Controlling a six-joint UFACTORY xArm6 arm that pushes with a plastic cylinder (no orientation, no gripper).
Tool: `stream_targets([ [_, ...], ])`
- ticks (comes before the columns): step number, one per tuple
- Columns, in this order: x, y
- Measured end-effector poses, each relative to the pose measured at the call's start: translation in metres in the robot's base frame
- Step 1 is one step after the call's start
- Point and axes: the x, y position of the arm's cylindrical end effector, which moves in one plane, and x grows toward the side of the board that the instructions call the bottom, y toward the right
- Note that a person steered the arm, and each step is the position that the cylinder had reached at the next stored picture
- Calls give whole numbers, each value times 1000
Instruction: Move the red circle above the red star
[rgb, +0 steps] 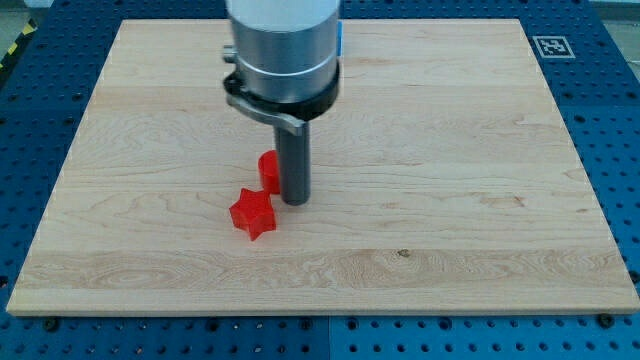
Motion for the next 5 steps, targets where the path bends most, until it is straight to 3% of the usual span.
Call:
stream_targets([
  [3, -64, -9],
  [5, -31, -43],
])
